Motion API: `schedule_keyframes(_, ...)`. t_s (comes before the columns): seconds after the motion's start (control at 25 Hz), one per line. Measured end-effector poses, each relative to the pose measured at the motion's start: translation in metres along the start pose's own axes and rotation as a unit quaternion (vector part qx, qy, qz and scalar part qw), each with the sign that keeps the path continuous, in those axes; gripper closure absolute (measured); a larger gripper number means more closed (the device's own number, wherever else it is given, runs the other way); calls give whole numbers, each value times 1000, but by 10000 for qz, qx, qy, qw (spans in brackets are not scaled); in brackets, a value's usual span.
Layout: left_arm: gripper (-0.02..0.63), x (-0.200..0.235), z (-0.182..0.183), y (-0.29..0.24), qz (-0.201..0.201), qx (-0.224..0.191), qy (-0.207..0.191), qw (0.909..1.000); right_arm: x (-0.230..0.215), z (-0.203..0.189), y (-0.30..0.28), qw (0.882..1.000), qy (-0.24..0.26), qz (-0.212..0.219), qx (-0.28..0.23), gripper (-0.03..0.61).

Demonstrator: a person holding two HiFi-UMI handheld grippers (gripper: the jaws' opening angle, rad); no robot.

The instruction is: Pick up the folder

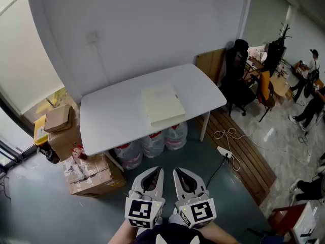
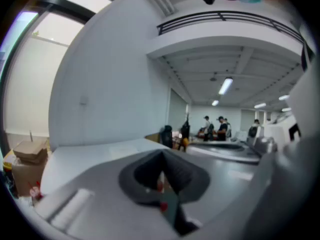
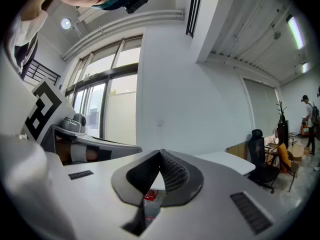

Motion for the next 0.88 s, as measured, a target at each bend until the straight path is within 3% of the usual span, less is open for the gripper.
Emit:
schedule_keyframes(0.48,609,-32,1,-10,157,-91,-68,9998,-36,-3,29,9999,-50,-76,-131,569)
schedule_keyframes(0.88,609,-49,-8,-14,569,-175,17,9982,-54,-9,40,9992,29,316,-245,569)
Point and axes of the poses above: the fingertips, and each gripper's own axes: y backward along the fingers, x to its left, z out of its top, the point moved 1 cm from there along y, backward along the fingers, and after that the axes turned 6 degrees about y, right-handed, at the moved point
